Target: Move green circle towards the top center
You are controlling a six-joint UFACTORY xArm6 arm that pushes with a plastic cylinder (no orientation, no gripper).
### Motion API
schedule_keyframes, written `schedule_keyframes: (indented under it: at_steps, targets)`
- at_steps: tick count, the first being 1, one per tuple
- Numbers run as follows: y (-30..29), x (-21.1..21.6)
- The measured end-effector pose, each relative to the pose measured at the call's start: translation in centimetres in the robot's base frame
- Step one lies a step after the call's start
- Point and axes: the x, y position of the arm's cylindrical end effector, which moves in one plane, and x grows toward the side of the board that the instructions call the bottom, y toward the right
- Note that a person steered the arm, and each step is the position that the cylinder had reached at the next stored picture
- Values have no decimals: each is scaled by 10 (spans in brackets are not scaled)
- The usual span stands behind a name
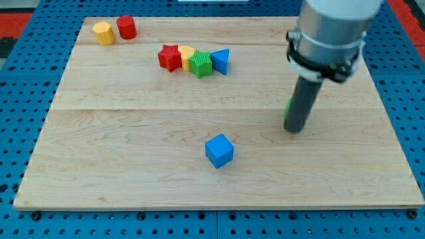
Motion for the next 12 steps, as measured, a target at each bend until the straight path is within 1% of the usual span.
schedule_keyframes:
  at_steps: [2, 3, 4, 5, 6, 7, 8, 9, 10, 11, 12]
  targets:
    - [-1, -1]
    - [-1, -53]
    - [-3, -93]
    - [4, -48]
    - [37, -32]
    - [49, -81]
    - [30, -135]
    - [18, -144]
    - [29, -132]
    - [9, -175]
    - [-24, -209]
